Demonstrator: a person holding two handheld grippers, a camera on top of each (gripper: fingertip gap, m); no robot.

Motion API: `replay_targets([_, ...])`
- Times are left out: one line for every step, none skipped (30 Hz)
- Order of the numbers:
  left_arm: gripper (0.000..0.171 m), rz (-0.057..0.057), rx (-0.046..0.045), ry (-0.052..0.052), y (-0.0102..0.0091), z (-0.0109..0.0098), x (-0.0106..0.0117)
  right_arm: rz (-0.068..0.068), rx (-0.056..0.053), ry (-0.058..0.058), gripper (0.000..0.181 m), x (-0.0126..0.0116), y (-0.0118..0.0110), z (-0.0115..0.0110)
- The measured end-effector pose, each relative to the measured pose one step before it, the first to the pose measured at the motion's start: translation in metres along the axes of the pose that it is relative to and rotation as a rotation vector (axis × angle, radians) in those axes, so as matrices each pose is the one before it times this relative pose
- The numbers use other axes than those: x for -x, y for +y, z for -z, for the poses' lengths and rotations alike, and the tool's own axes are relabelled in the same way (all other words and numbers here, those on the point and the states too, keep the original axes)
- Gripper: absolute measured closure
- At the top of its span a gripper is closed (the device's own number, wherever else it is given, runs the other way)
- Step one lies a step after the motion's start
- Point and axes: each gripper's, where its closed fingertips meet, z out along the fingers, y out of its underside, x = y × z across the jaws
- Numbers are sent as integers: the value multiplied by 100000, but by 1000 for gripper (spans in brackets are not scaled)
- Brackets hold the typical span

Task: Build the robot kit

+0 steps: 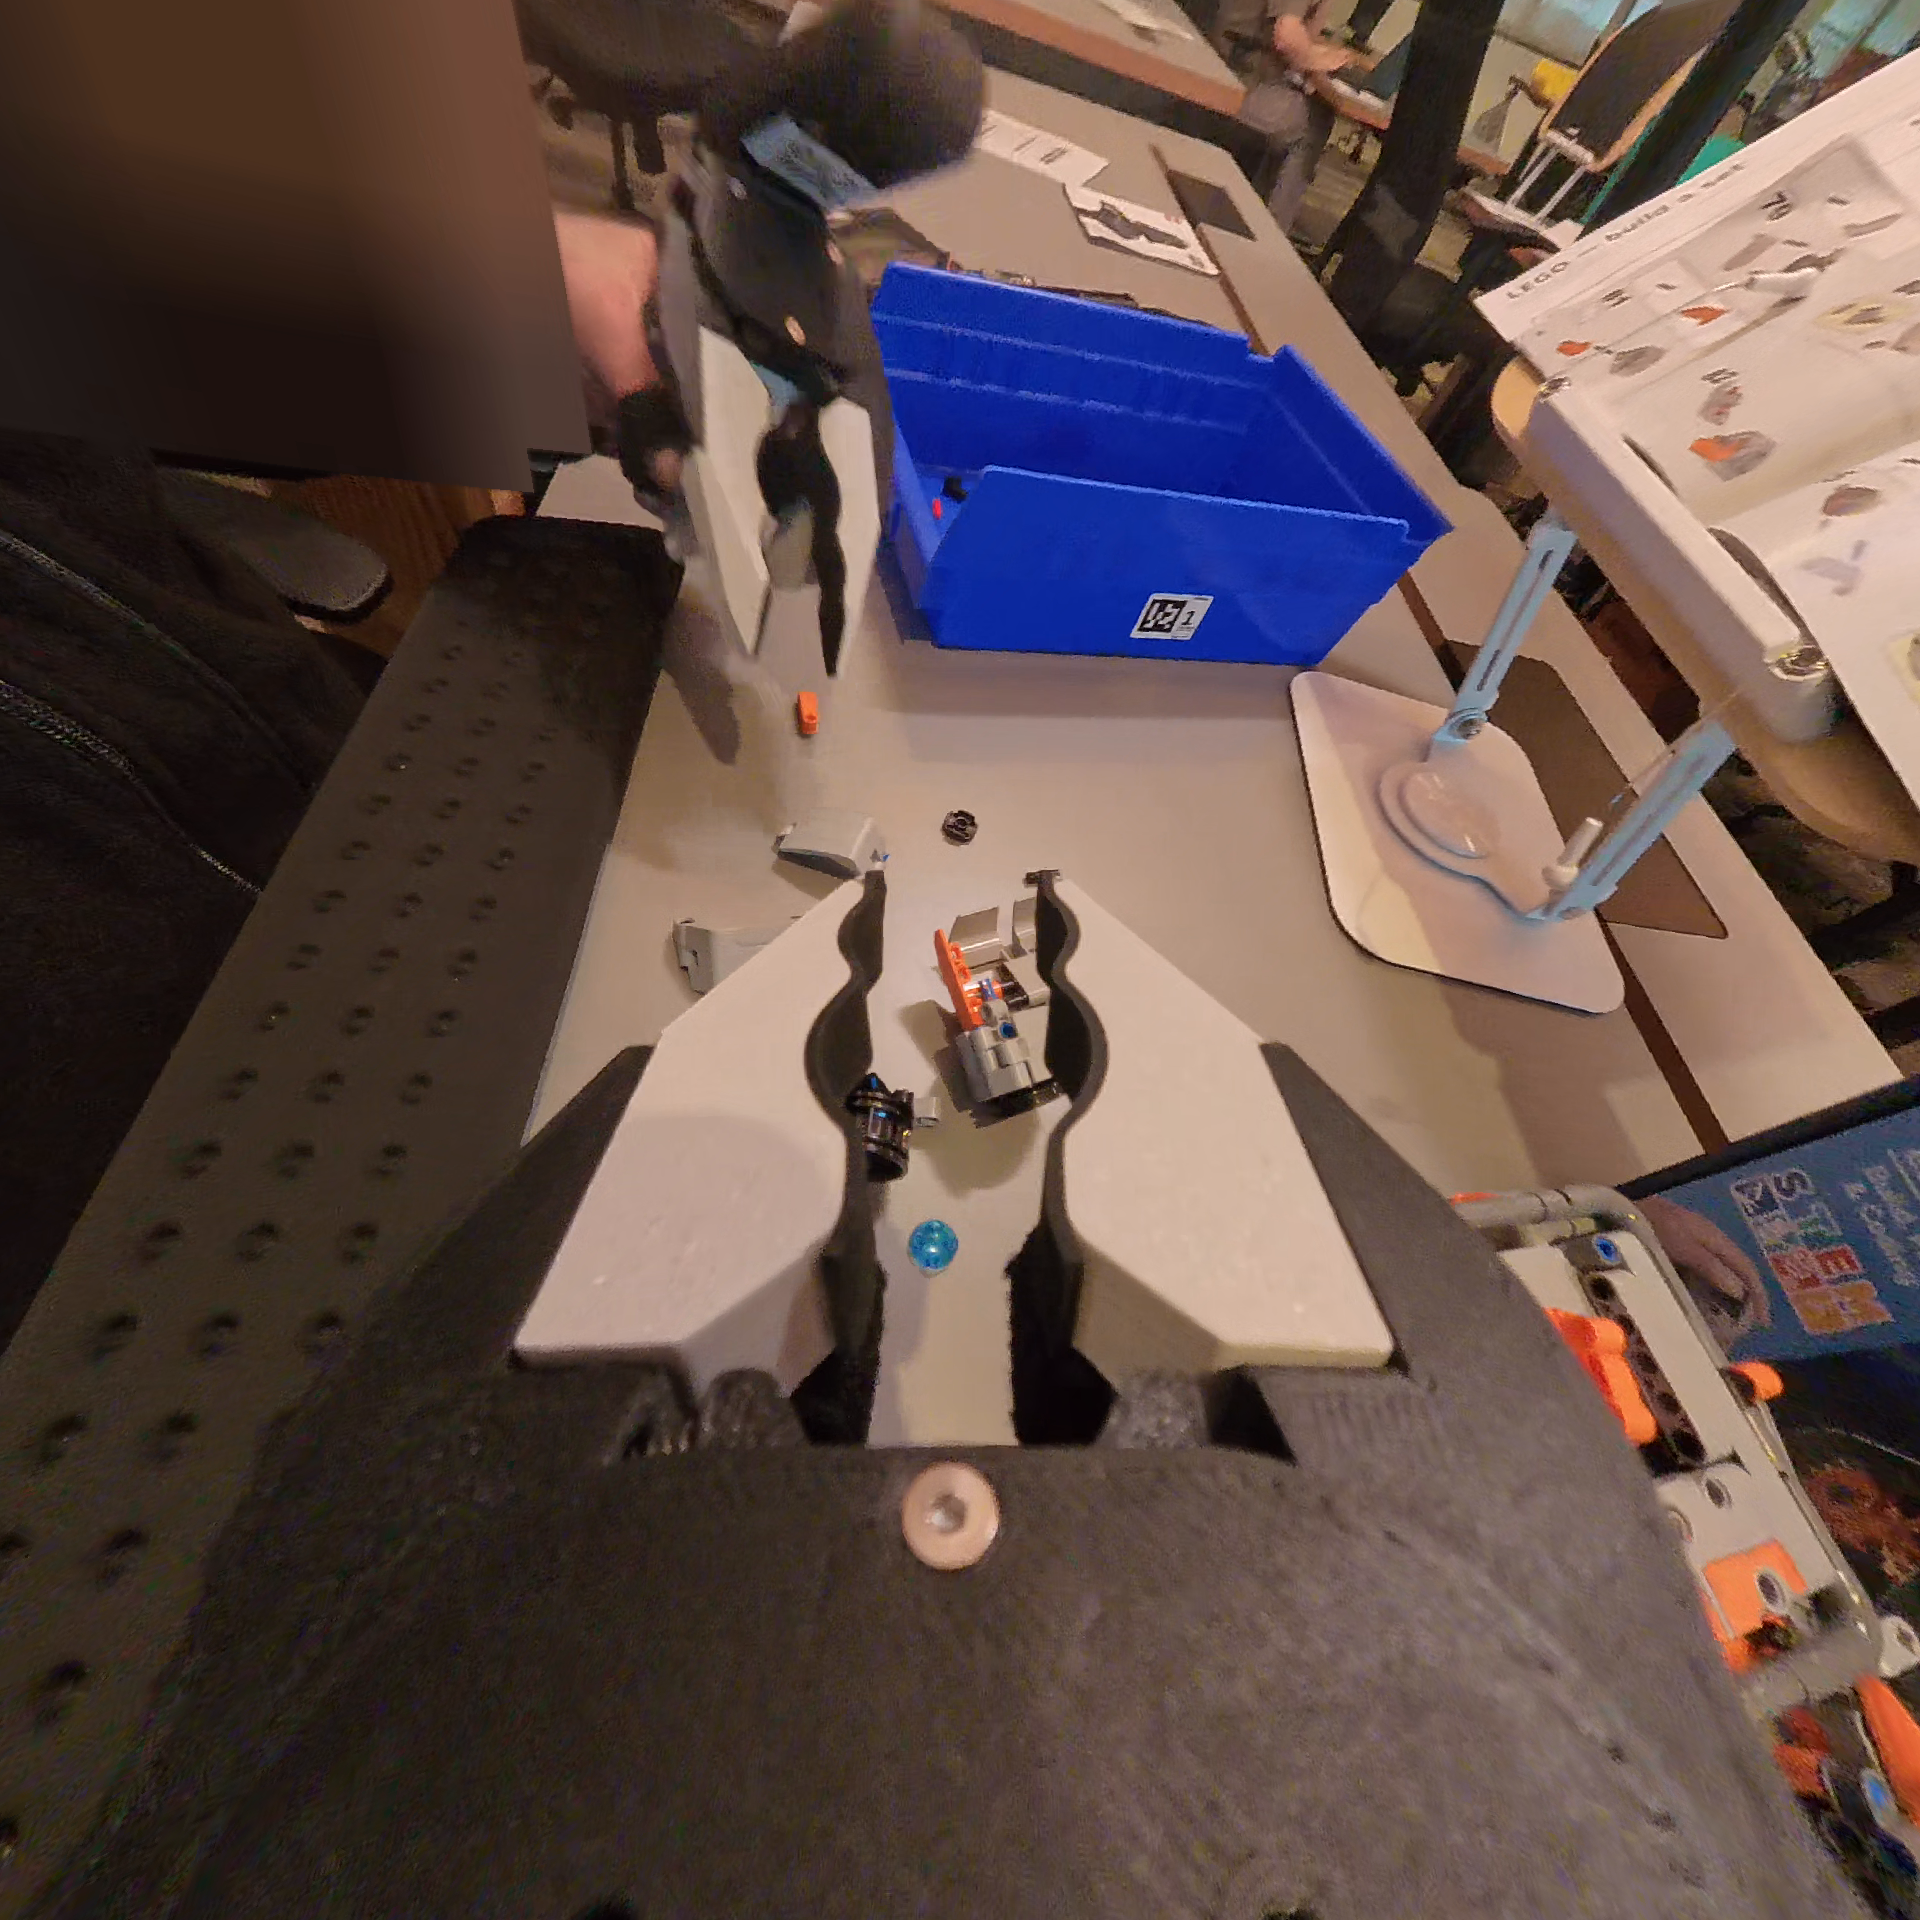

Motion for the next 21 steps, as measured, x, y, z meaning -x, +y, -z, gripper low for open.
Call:
replay_targets([140, -4776, -1411, -3123, -594, 1226, -277, 271, -683, 755, 155, -157, -16, 120])
replay_targets([139, -4147, -158, -5205, -542, 1441, 233, 327, -482, 434, 155, -106, -9, 40])
replay_targets([140, -4430, 49, -6649, -538, 1646, 701, 200, -266, 29, 156, -27, 11, -43])
replay_targets([139, -3820, -713, -8449, -623, 1815, 1305, 192, -26, -158, 156, 10, 55, -130])
replay_targets([139, -2450, -1215, -9364, -626, 1892, 1854, 327, 293, -287, 156, 61, 107, -198])
replay_targets([139, -1278, -1555, -7925, -605, 1762, 2004, 373, 871, -228, 156, 67, 189, -249])
replay_targets([140, 88, -1220, -7366, -496, 1537, 2168, 413, 1241, -378, 156, 89, 245, -282])
replay_targets([141, 8, 291, -8347, -200, 1260, 2421, 438, 1043, -858, 156, 164, 237, -286])
replay_targets([142, -612, 2472, -8252, 251, 801, 2507, 391, 691, -981, 157, 179, 205, -243])
replay_targets([141, 195, 3776, -5124, 577, 270, 2134, 374, 209, -933, 157, 168, 124, -207])
replay_targets([141, 1934, 4661, -2757, 769, -156, 1852, 147, -65, -935, 157, 128, 85, -165])
replay_targets([142, 1902, 3406, -3725, 522, -375, 1933, -44, -43, -579, 157, 34, 76, -151])
replay_targets([144, -430, 1582, -1043, 170, -559, 1317, -160, -1, -175, 158, -40, 109, -106])
replay_targets([145, -660, 2423, 1641, 223, -719, 808, -201, -25, -466, 157, 5, 128, -83])
replay_targets([144, 1415, 4132, 1095, 418, -802, 936, -138, -93, -460, 158, -7, 139, -48])
replay_targets([144, 947, 4456, 854, 304, -762, 782, -223, 54, 0, 159, -84, 161, -20])
replay_targets([144, -2172, 2235, 2047, -111, -683, 193, -561, 65, 245, 159, -149, 159, -11])
replay_targets([145, -2796, 1639, 3873, -217, -732, -316, -813, -144, 79, 159, -135, 114, -23])
replay_targets([145, -642, 3383, 4051, 59, -920, -341, -670, -91, -89, 160, -105, 124, -49])
replay_targets([145, 402, 5804, 4463, 443, -1151, -419, -66, -115, -112, 160, -58, 122, -47])
replay_targets([145, -829, 7090, 4031, 703, -1266, -452, 2, -60, -276, 160, -22, 95, -58])
